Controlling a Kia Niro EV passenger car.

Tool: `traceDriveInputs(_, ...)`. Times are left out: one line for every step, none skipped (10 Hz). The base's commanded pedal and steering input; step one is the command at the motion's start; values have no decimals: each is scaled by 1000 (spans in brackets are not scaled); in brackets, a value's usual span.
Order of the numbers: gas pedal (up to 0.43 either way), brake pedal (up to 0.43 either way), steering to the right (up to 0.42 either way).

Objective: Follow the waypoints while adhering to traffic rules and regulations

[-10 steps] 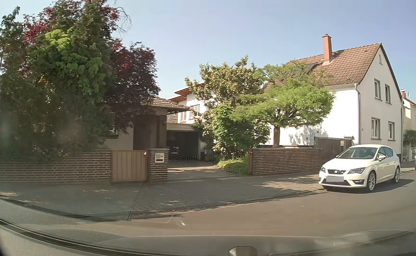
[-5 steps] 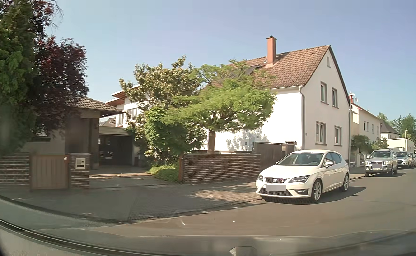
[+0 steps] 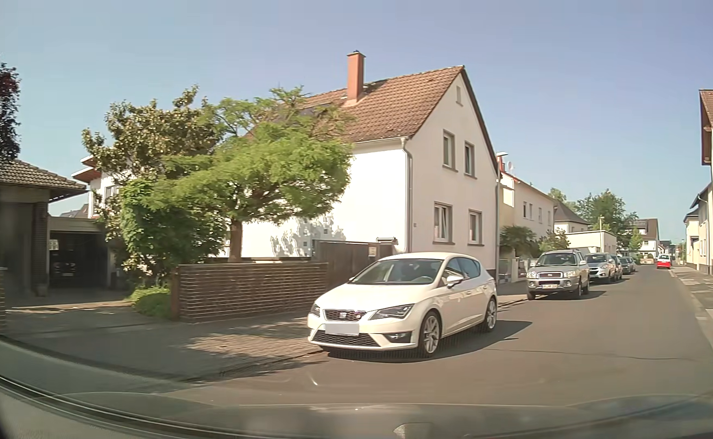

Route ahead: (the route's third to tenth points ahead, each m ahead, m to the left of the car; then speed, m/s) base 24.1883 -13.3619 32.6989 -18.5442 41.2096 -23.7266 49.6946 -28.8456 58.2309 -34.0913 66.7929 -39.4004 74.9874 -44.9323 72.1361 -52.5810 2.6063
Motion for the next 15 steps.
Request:
traceDriveInputs(110, 30, 696)
traceDriveInputs(118, 30, 682)
traceDriveInputs(130, 30, 656)
traceDriveInputs(130, 30, 631)
traceDriveInputs(130, 30, 601)
traceDriveInputs(138, 30, 568)
traceDriveInputs(150, 30, 537)
traceDriveInputs(157, 30, 507)
traceDriveInputs(169, 30, 465)
traceDriveInputs(169, 30, 406)
traceDriveInputs(189, 30, 351)
traceDriveInputs(197, 30, 292)
traceDriveInputs(209, 30, 240)
traceDriveInputs(220, 30, 208)
traceDriveInputs(220, 30, 169)
